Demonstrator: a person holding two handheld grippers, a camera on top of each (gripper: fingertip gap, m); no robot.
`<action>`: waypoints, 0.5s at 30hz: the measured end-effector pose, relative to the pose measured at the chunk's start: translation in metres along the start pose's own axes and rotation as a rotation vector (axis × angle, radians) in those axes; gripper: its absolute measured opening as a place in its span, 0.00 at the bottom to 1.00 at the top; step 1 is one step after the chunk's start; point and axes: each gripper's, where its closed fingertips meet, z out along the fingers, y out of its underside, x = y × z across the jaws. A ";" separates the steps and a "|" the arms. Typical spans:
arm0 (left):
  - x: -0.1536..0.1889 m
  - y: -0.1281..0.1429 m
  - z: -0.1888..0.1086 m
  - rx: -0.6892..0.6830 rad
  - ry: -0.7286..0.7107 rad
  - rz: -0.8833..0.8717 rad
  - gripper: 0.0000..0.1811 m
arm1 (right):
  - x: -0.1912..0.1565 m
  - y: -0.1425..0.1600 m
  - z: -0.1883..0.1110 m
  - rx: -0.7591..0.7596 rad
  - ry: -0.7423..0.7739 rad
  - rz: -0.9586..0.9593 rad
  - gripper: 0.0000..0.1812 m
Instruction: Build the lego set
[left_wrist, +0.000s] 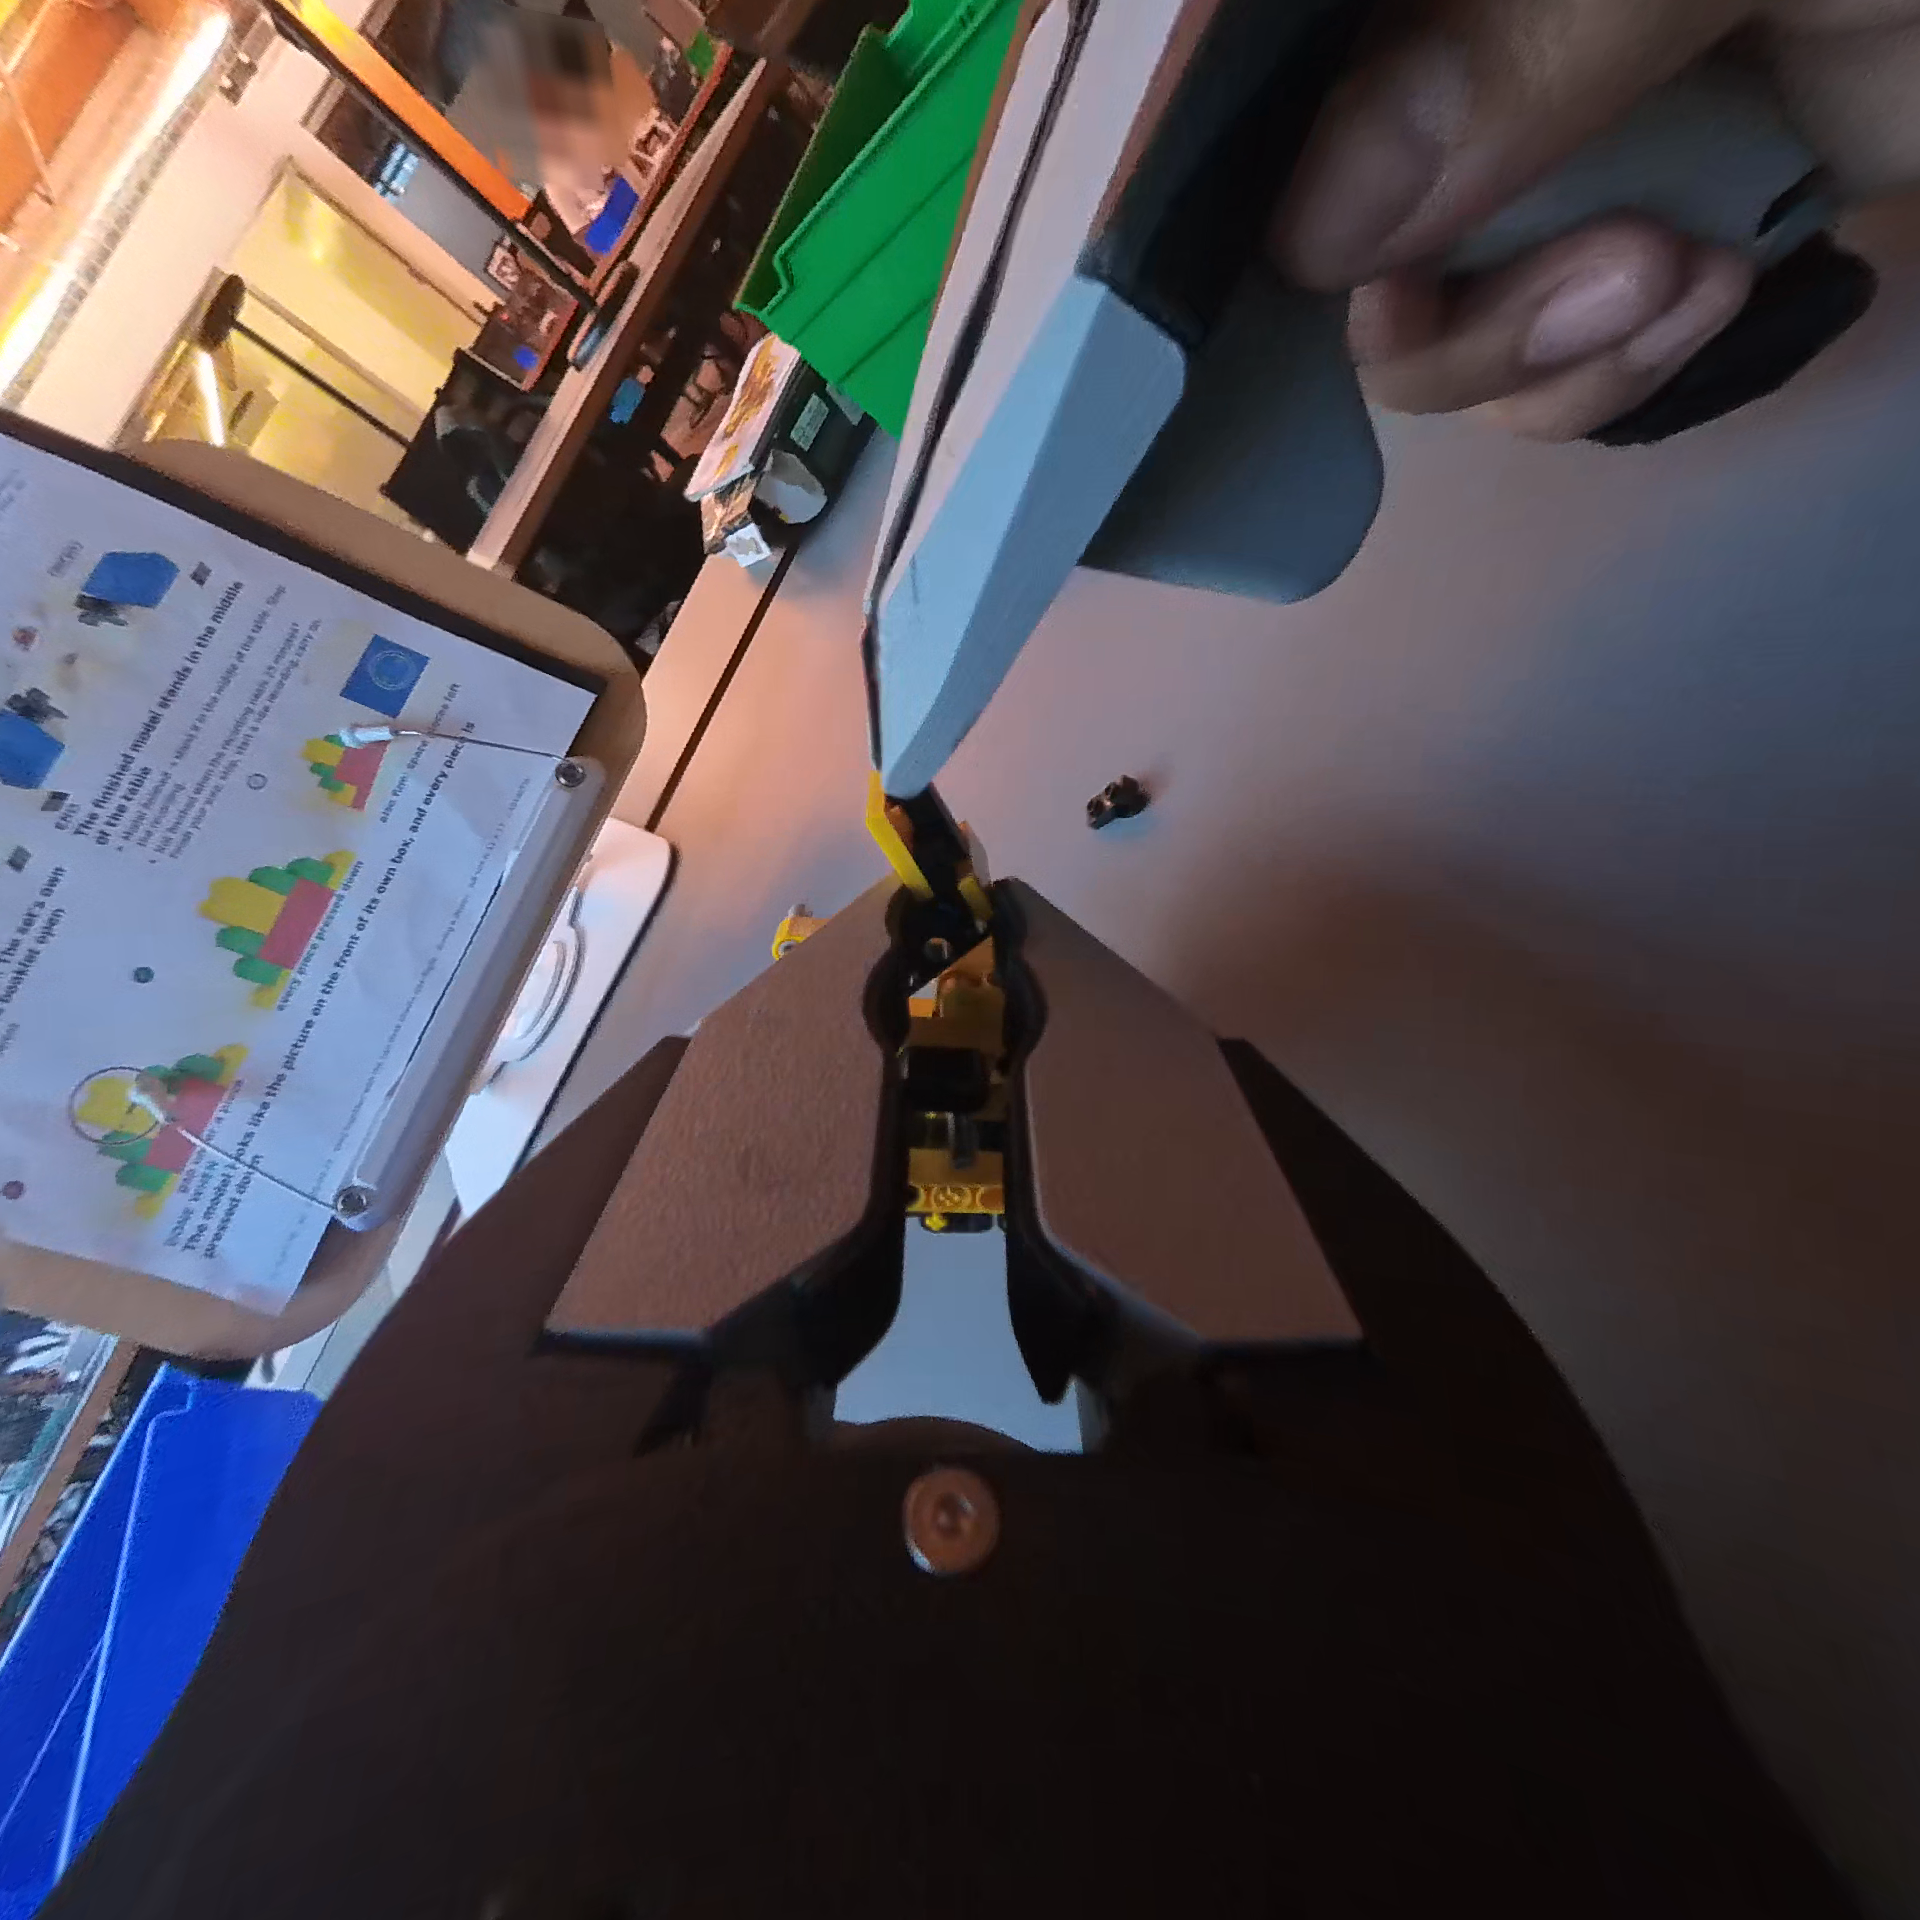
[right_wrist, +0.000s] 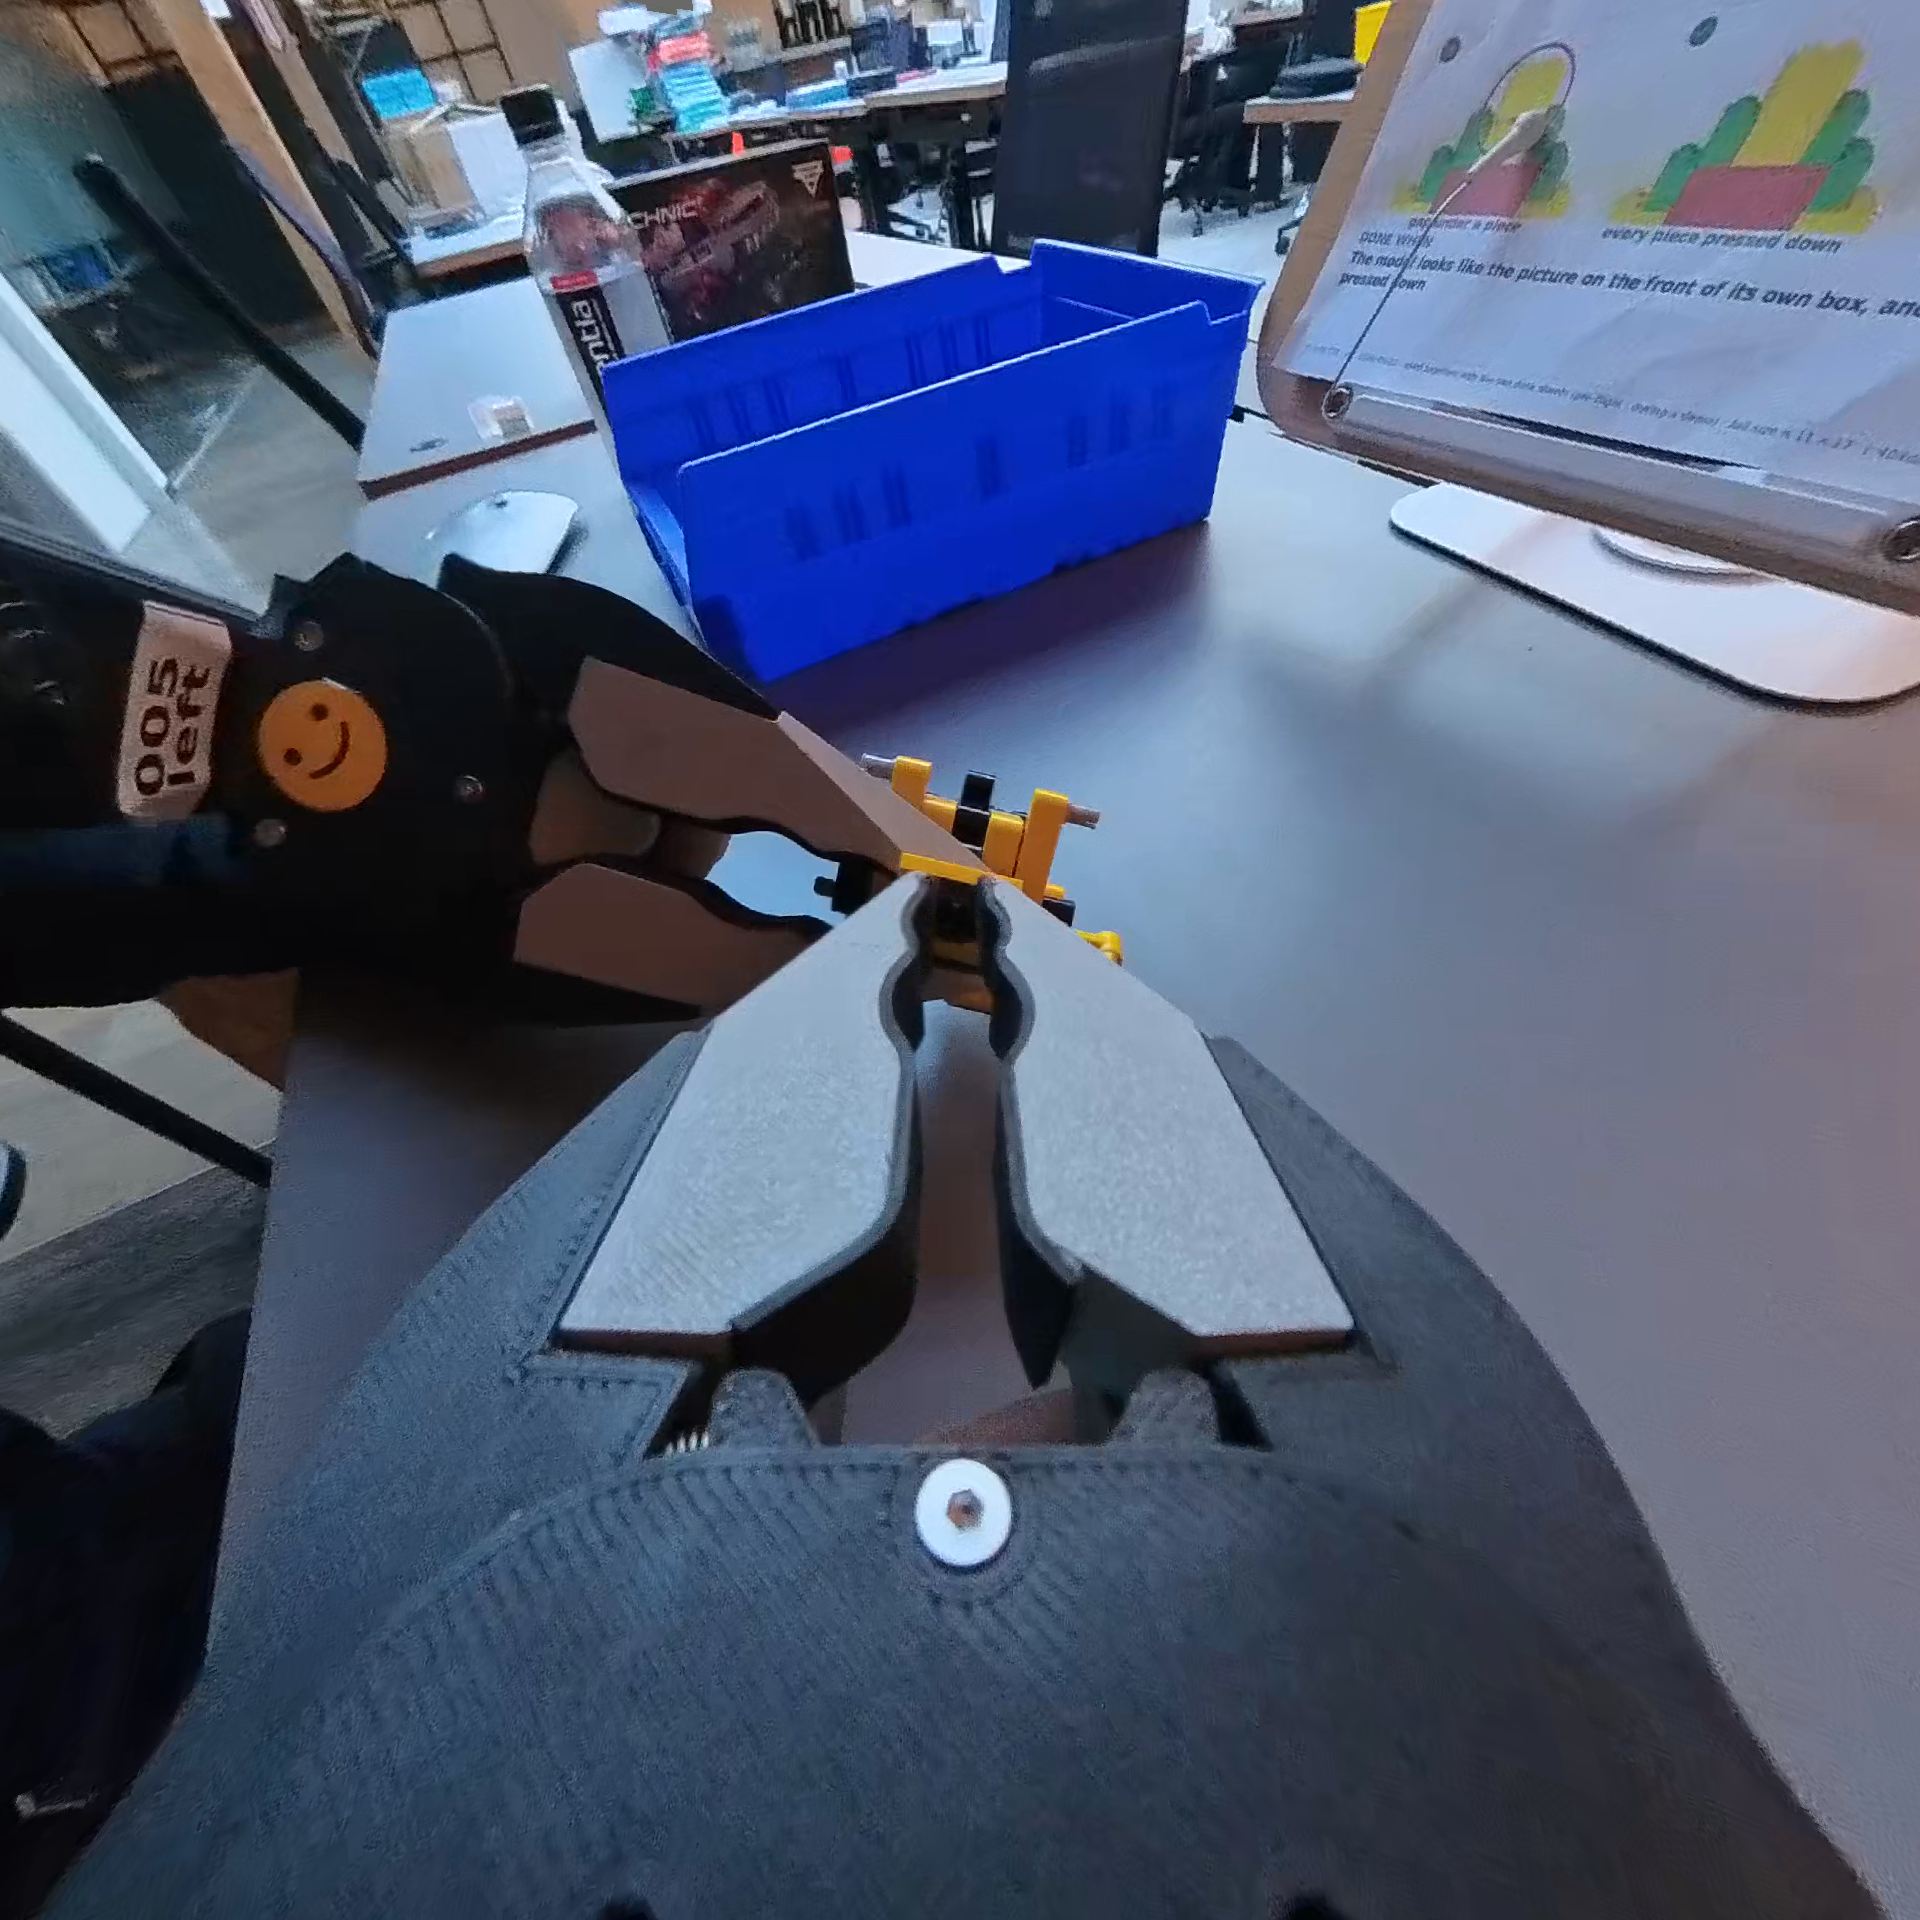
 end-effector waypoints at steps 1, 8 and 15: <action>0.000 0.000 0.000 -0.005 -0.001 -0.005 0.05 | 0.000 0.000 0.000 0.002 0.005 0.007 0.02; -0.010 0.000 -0.001 -0.036 -0.086 0.001 0.05 | 0.004 -0.008 0.004 0.105 0.072 0.088 0.02; -0.011 0.006 0.005 -0.055 -0.088 -0.031 0.05 | 0.011 -0.004 0.008 0.103 0.114 0.071 0.02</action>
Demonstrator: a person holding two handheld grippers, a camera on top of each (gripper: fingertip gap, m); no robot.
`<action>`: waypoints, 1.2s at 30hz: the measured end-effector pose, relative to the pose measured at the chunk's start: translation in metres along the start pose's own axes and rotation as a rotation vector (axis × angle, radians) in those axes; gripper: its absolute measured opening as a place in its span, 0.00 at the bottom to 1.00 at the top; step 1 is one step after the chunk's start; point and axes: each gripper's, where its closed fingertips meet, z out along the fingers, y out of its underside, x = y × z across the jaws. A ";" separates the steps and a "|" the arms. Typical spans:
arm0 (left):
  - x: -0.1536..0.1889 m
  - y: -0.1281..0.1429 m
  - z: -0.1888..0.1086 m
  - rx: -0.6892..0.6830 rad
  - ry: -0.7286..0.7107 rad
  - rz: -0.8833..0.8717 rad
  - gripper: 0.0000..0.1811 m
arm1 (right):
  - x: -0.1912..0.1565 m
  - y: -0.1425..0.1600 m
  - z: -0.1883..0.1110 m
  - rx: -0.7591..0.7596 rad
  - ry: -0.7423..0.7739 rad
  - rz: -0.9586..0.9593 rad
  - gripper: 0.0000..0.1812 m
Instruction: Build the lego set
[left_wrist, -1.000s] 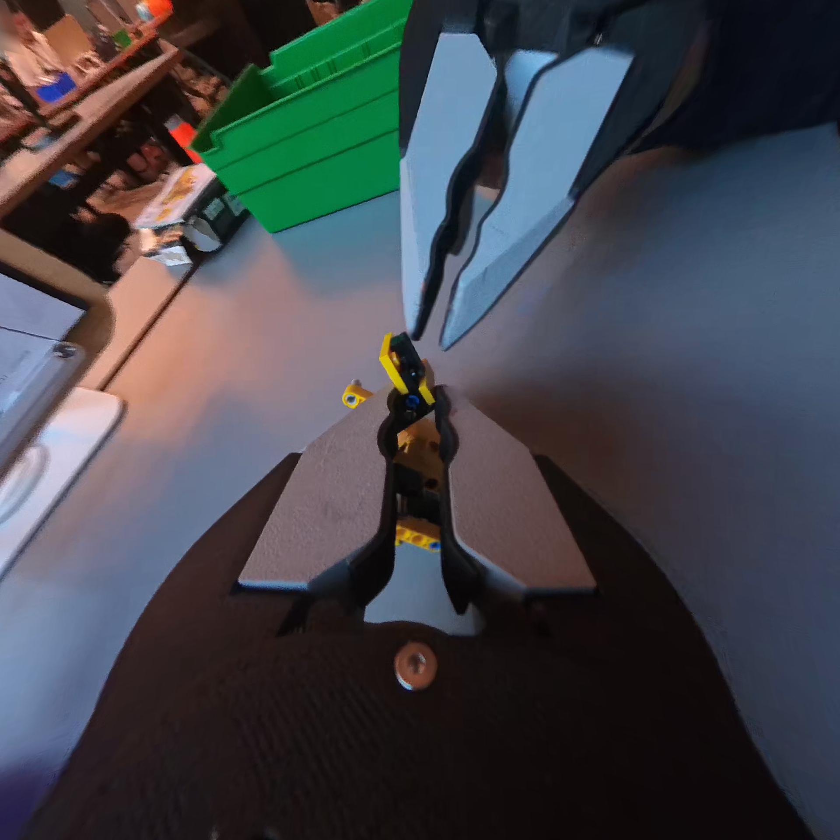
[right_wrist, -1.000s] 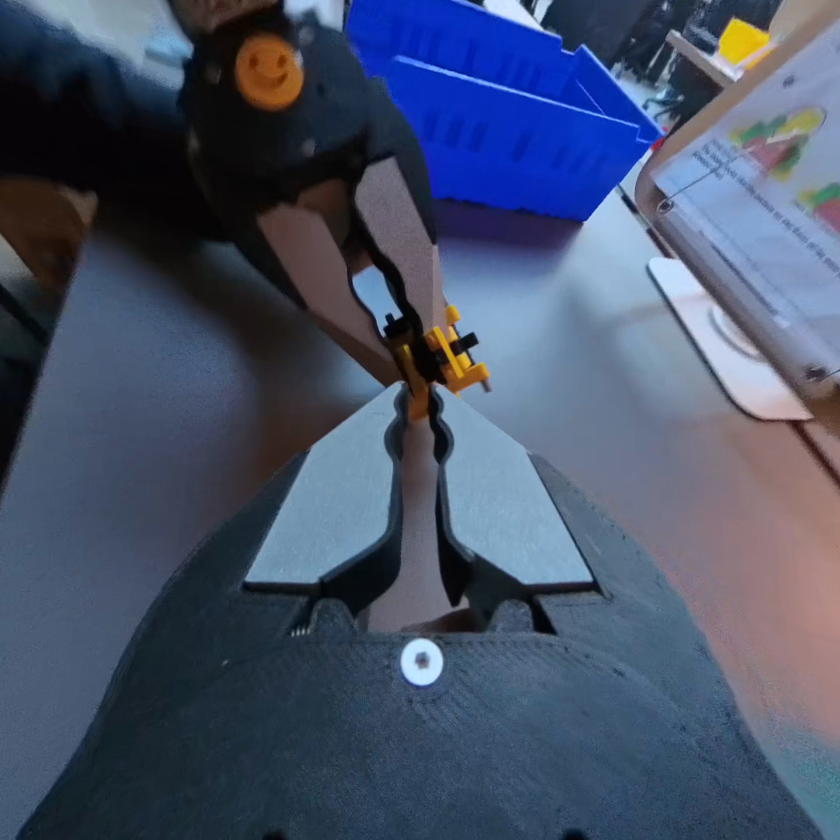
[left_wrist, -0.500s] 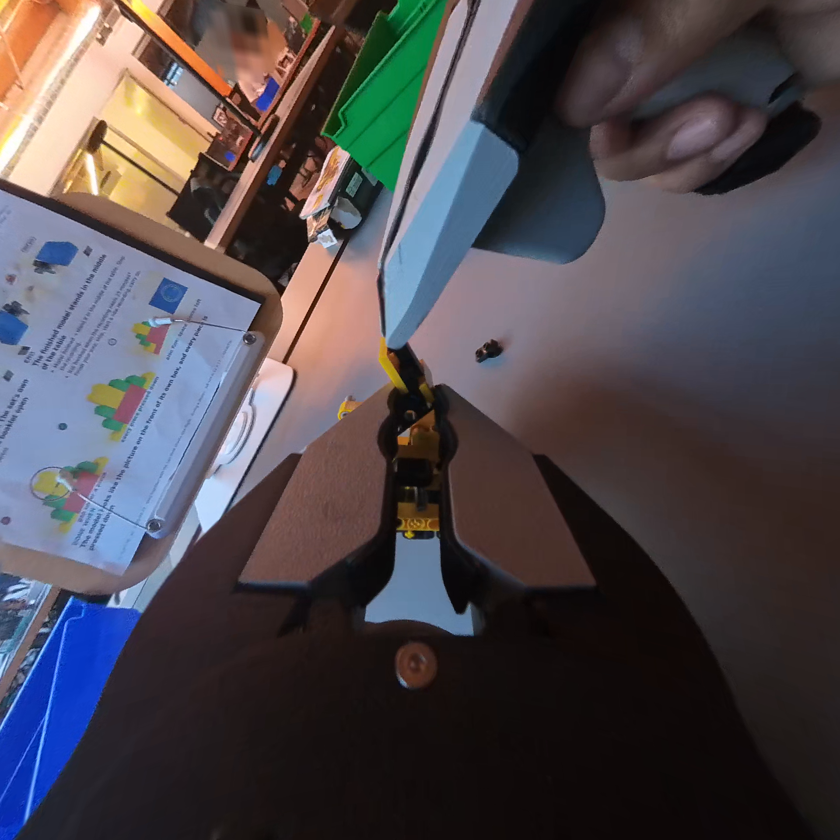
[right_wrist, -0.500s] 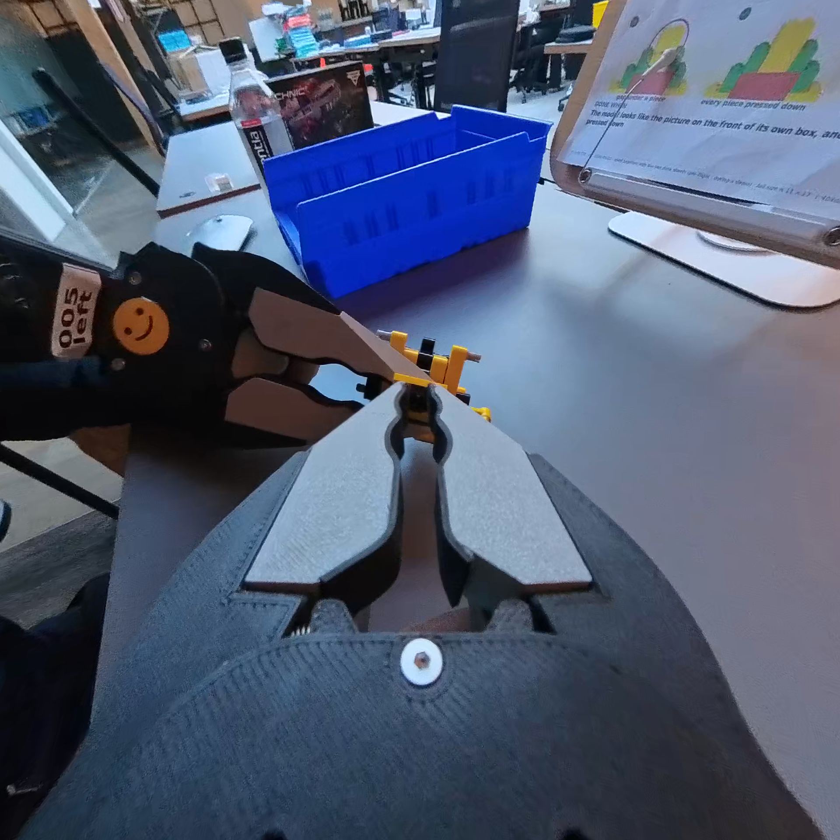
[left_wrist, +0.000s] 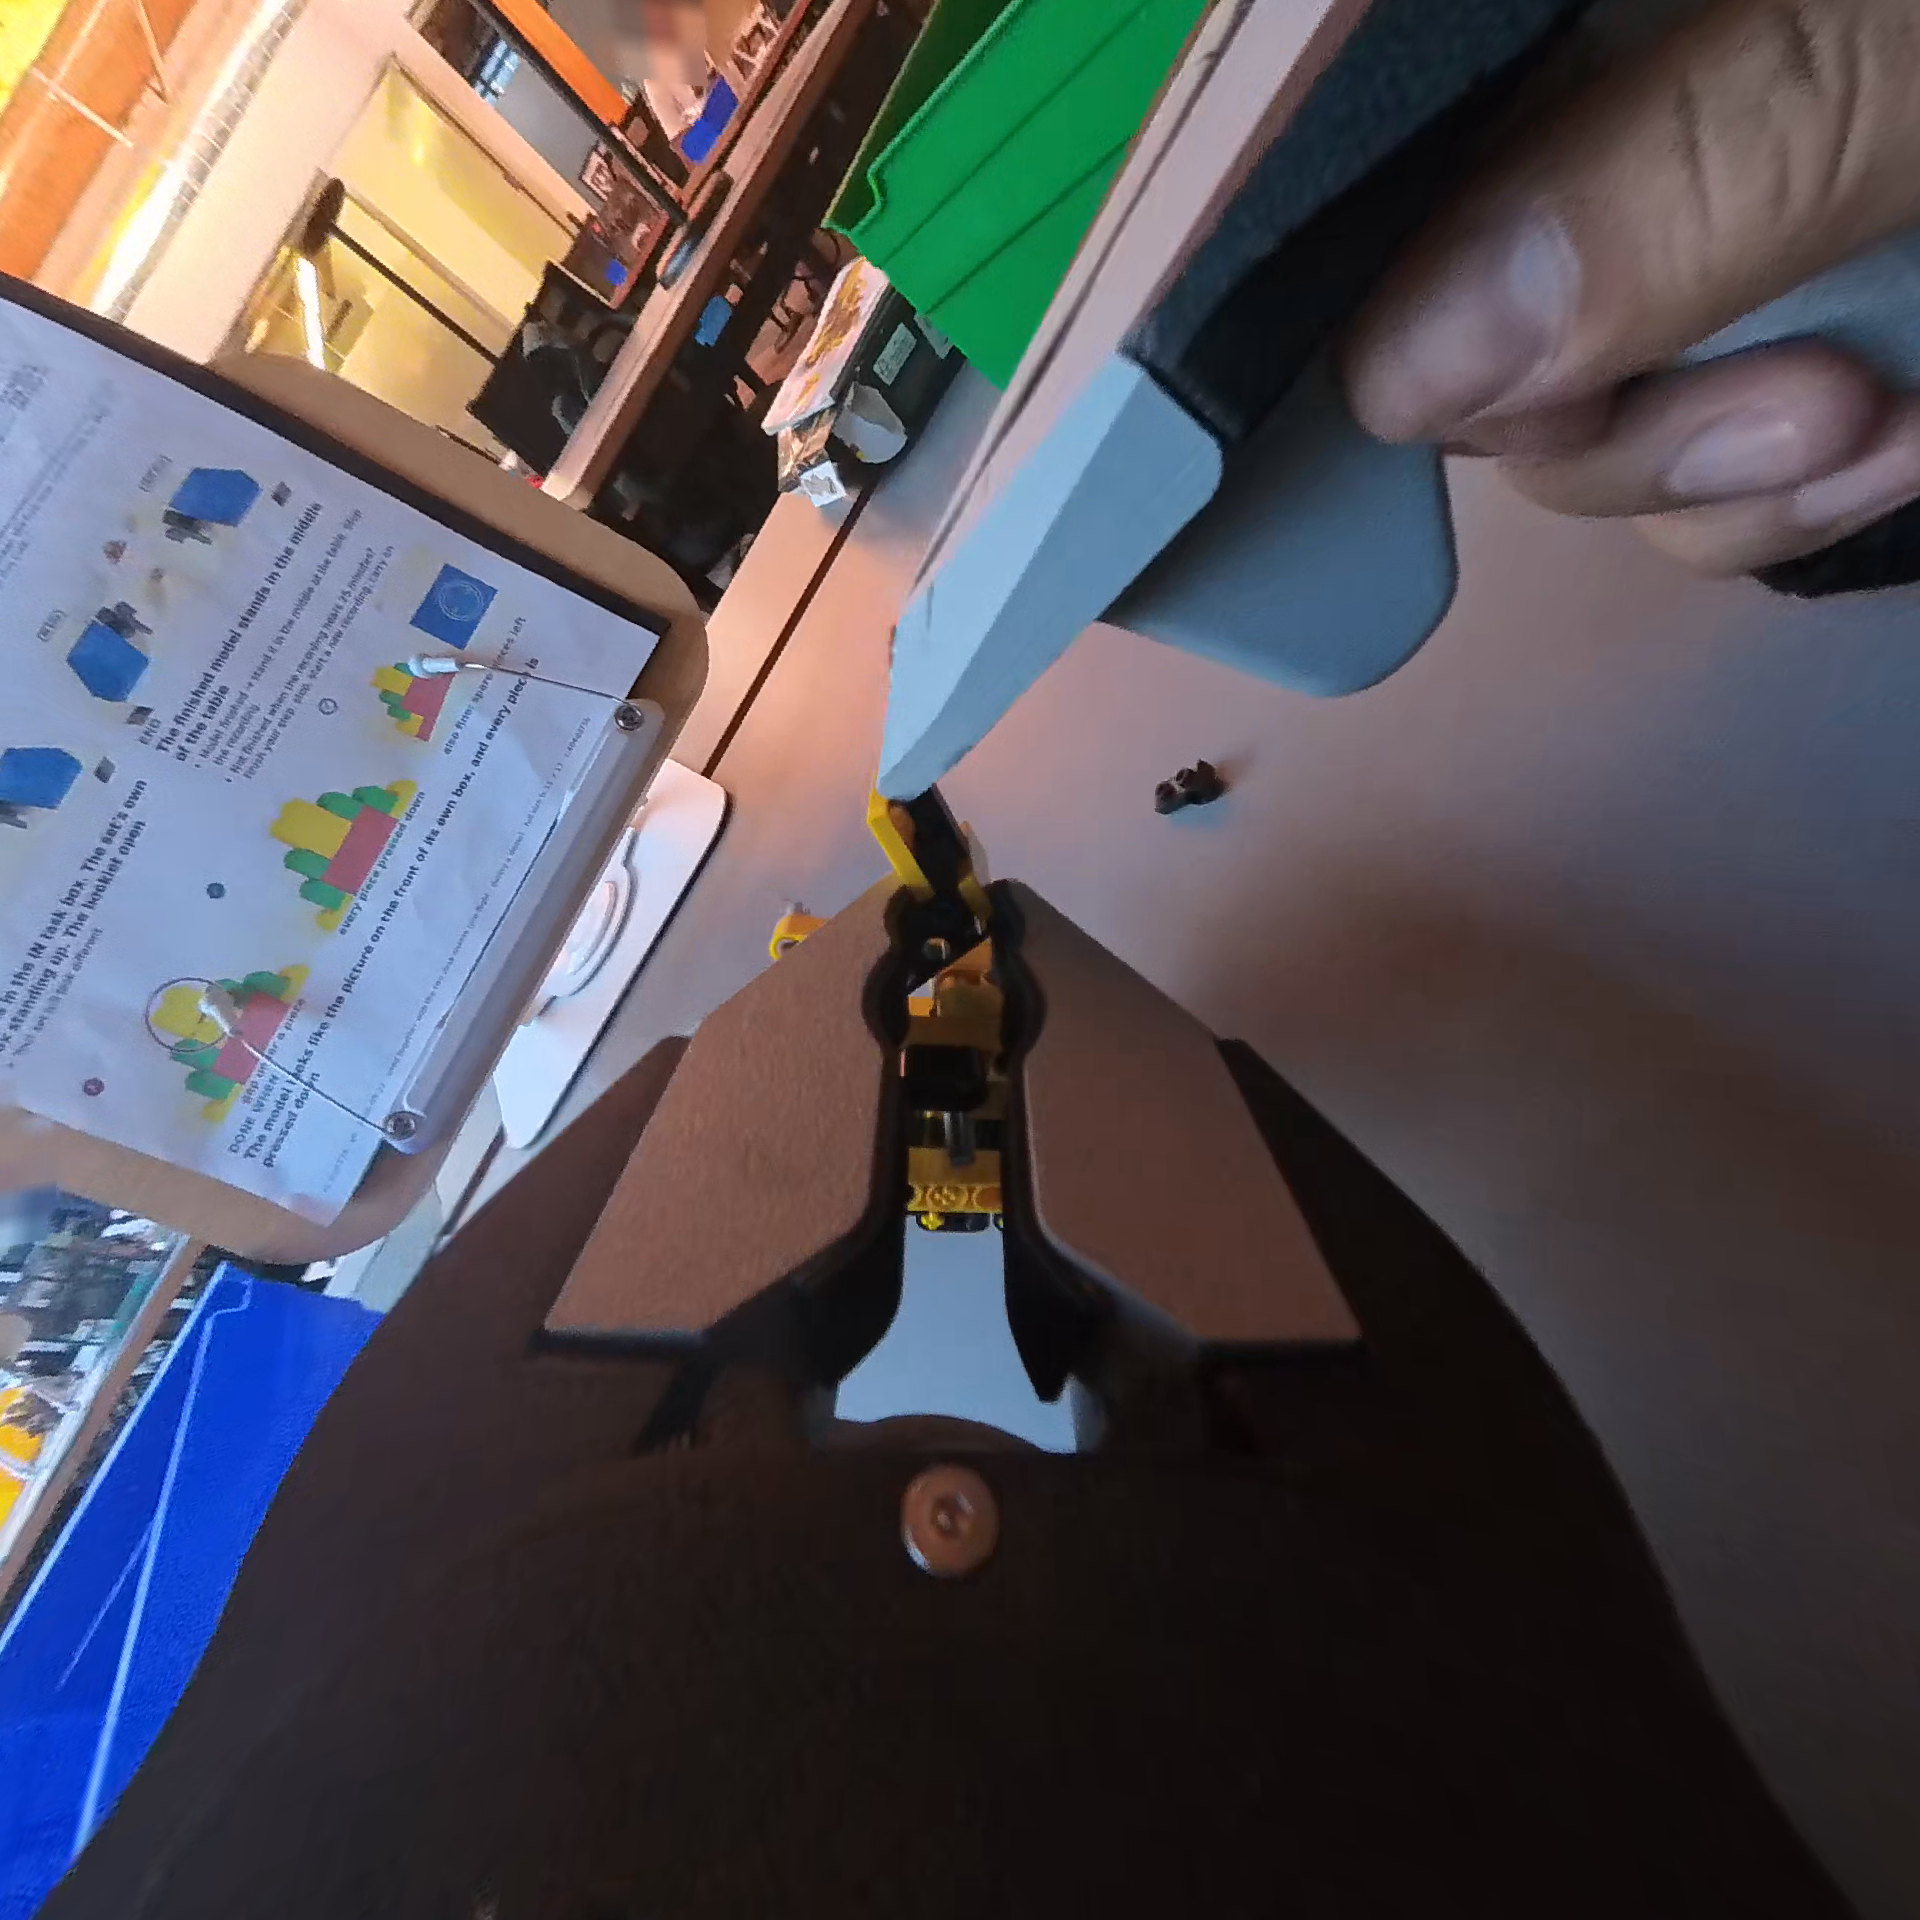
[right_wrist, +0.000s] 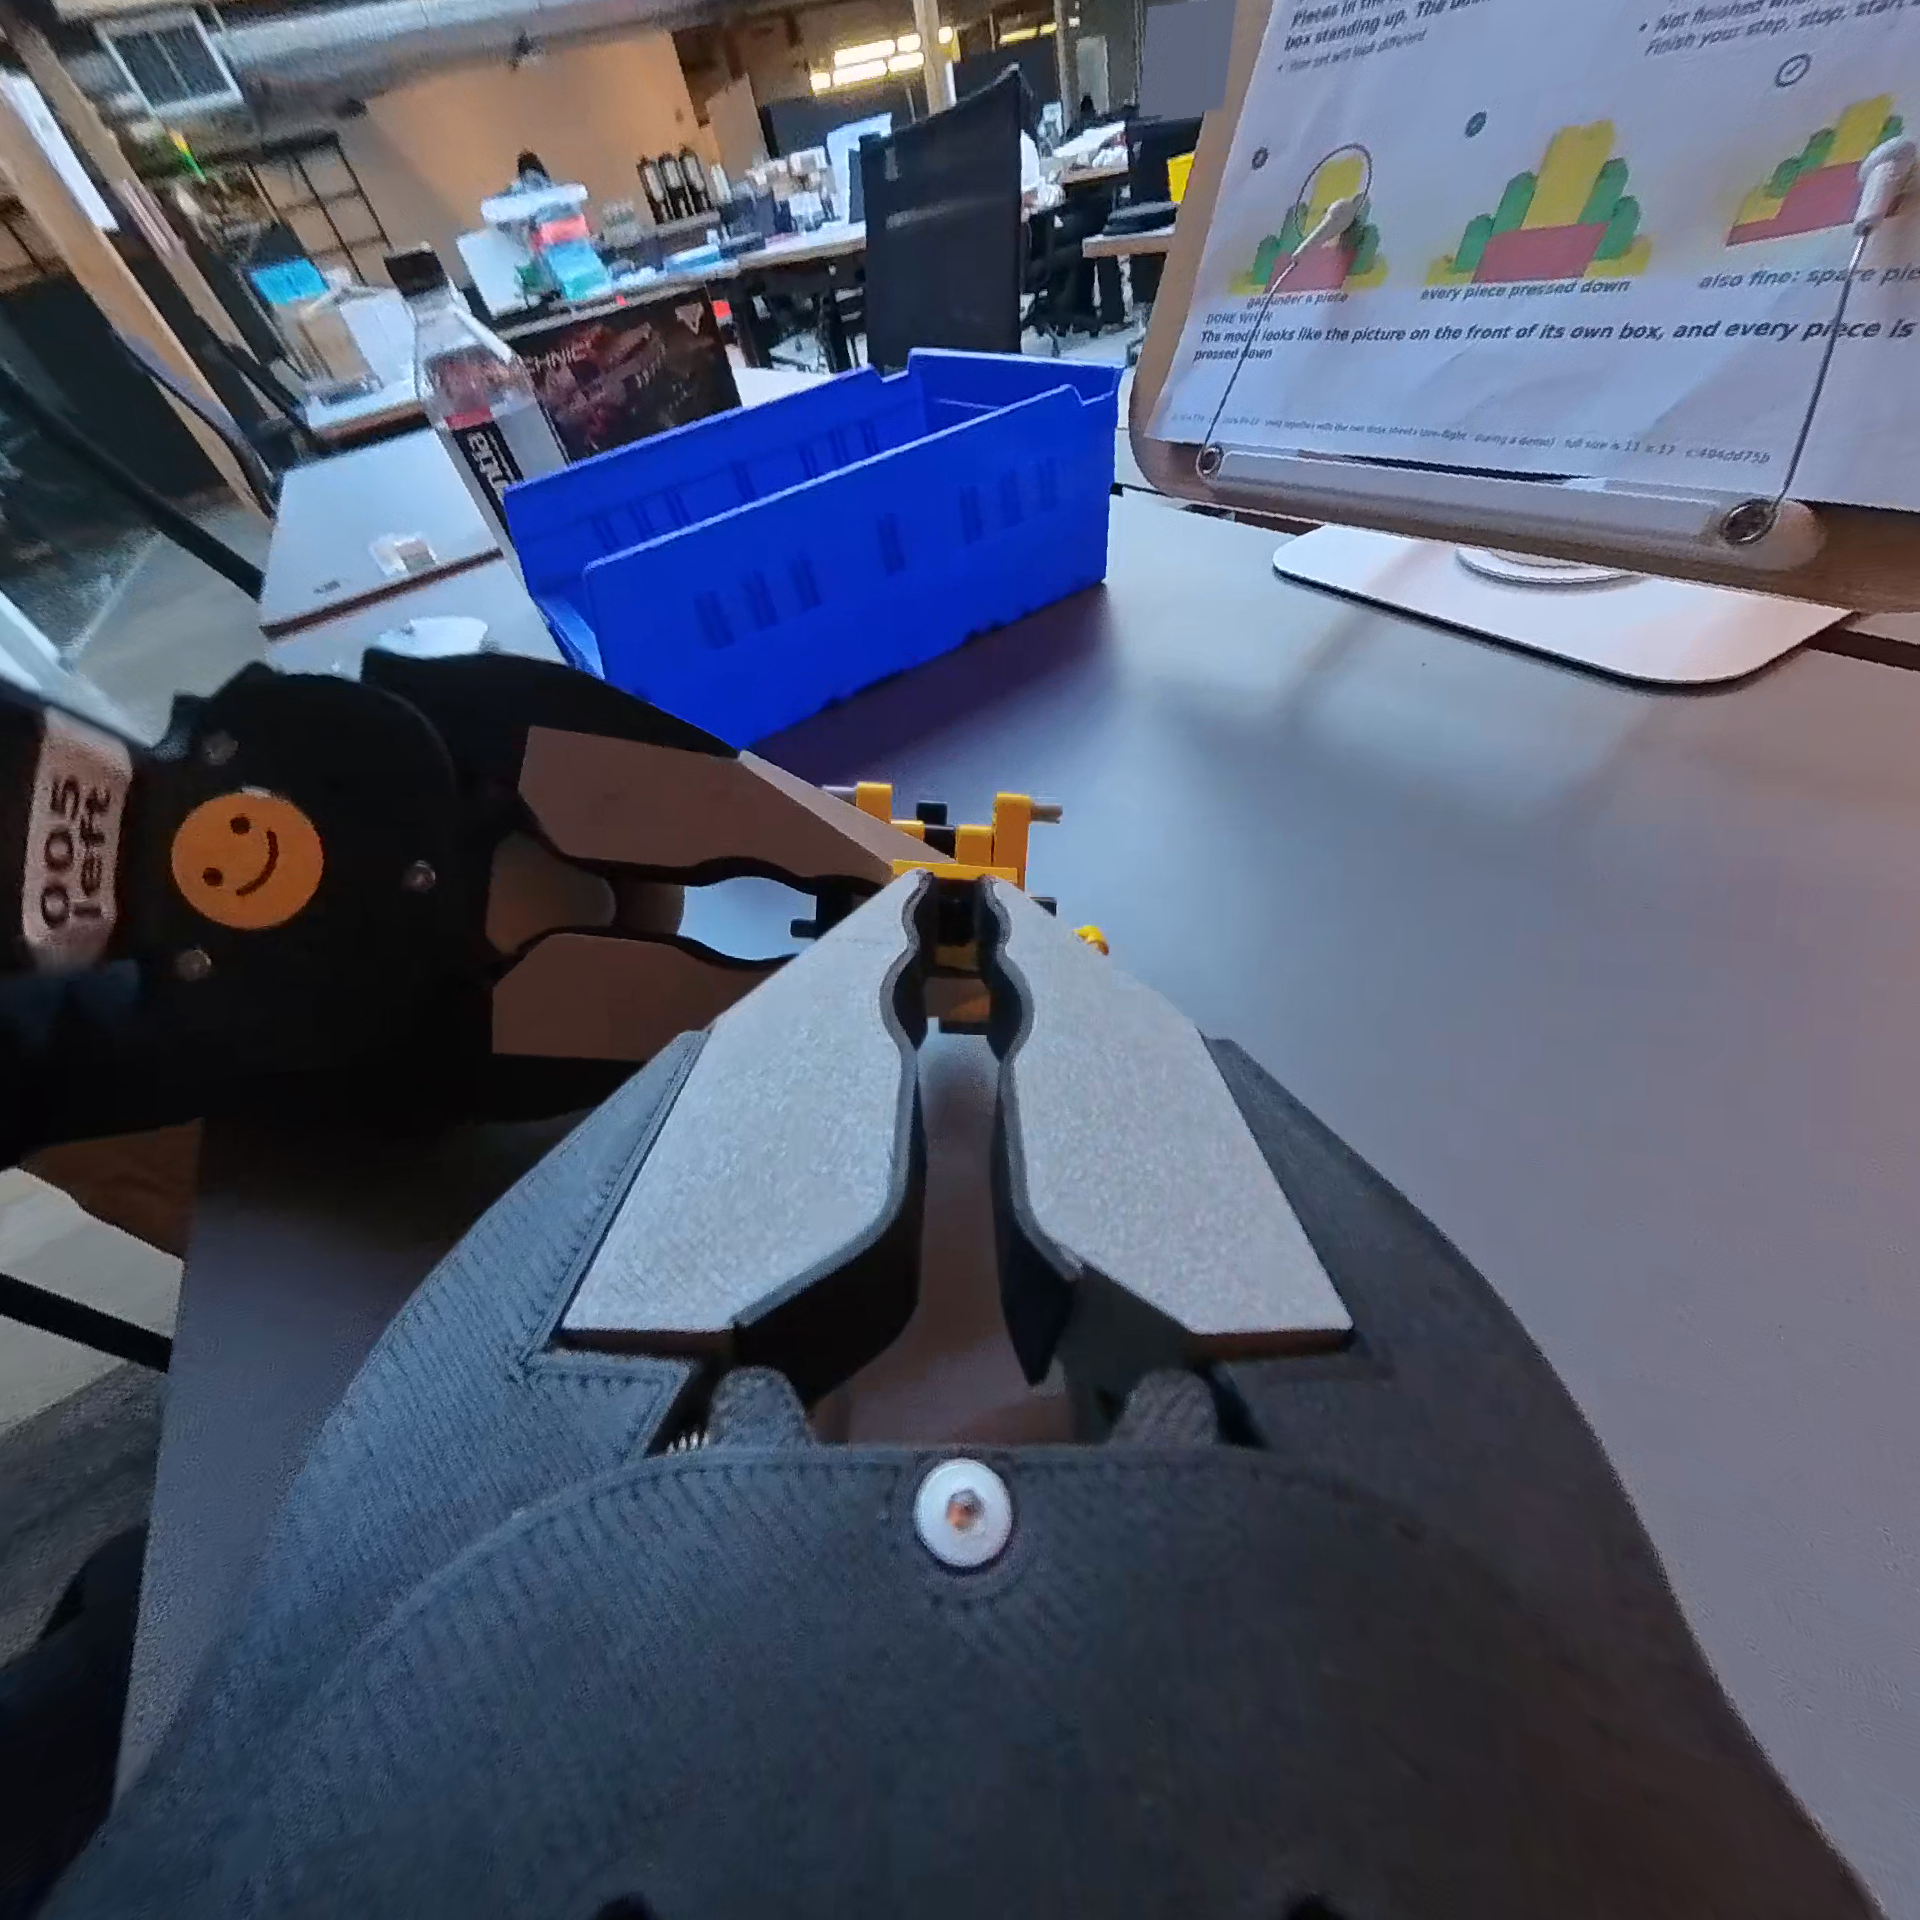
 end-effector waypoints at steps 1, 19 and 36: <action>0.002 0.000 0.000 0.004 0.024 -0.023 0.05 | 0.000 0.001 0.000 -0.014 0.000 -0.013 0.01; -0.009 0.006 0.002 0.034 0.080 -0.174 0.05 | 0.012 0.020 -0.010 -0.133 -0.047 -0.011 0.00; 0.010 0.007 0.008 0.077 0.151 -0.157 0.05 | 0.013 0.016 -0.011 -0.124 -0.057 -0.050 0.05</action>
